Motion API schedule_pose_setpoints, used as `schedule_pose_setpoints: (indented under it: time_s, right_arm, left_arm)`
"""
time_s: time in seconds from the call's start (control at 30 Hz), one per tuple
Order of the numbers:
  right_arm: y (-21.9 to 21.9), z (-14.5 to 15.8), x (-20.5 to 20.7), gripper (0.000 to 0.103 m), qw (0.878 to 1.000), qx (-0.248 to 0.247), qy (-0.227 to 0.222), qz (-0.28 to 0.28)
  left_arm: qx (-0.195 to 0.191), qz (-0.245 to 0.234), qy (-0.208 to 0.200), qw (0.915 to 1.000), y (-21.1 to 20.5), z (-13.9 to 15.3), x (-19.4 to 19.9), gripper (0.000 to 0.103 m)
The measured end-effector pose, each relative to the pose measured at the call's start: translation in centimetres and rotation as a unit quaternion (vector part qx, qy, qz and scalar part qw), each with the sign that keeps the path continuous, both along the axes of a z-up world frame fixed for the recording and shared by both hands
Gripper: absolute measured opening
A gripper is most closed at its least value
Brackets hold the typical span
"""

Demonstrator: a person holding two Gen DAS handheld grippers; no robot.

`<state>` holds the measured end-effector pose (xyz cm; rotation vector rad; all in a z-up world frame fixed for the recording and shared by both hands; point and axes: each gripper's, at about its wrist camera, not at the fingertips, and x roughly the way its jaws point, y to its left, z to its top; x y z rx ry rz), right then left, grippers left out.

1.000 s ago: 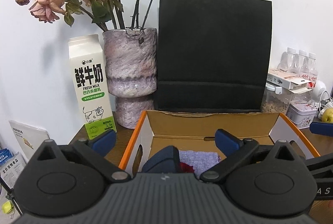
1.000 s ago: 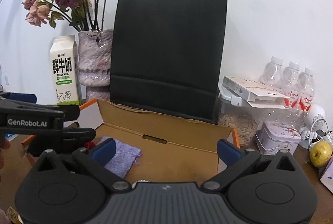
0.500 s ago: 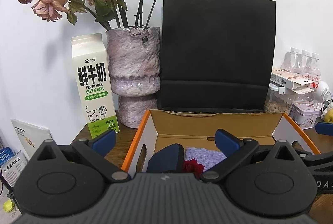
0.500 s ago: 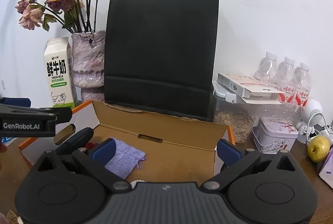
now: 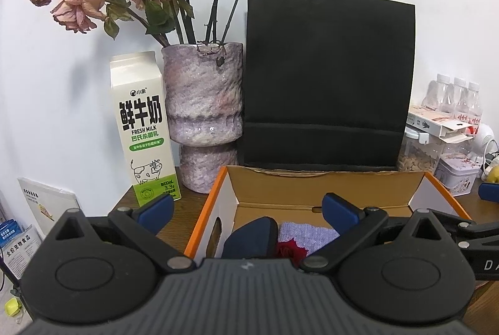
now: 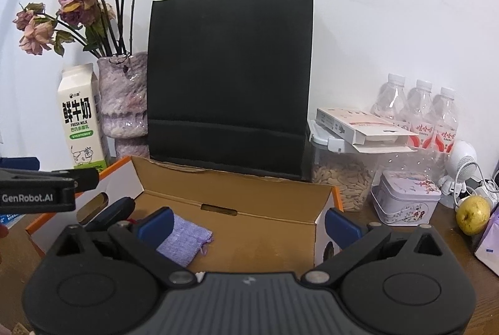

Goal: Organize objects
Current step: 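Withdraw both tools from the box toward the remaining table items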

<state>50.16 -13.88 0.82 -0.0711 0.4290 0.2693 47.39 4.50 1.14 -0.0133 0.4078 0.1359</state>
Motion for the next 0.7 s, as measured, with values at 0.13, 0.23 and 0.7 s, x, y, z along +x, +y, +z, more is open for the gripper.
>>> schedule_pose_setpoints:
  time_s: [0.13, 0.23, 0.7]
  right_arm:
    - [-0.2, 0.5, -0.4, 0.103, 1.0, 0.006, -0.005, 0.001]
    - [-0.4, 1.0, -0.9, 0.103, 1.0, 0.009, -0.009, 0.002]
    - [-1.7, 2.8, -3.6, 0.103, 0.999, 0.023, -0.027, 0.005]
  left_arm:
    - [-0.002, -0.001, -0.006, 1.0, 0.1, 0.4, -0.4, 0.103]
    - [-0.003, -0.002, -0.012, 0.9999, 0.1, 0.8, -0.9, 0.103]
    - [-0.001, 0.004, -0.033, 0.9994, 0.4, 2.0, -4.7, 0.103]
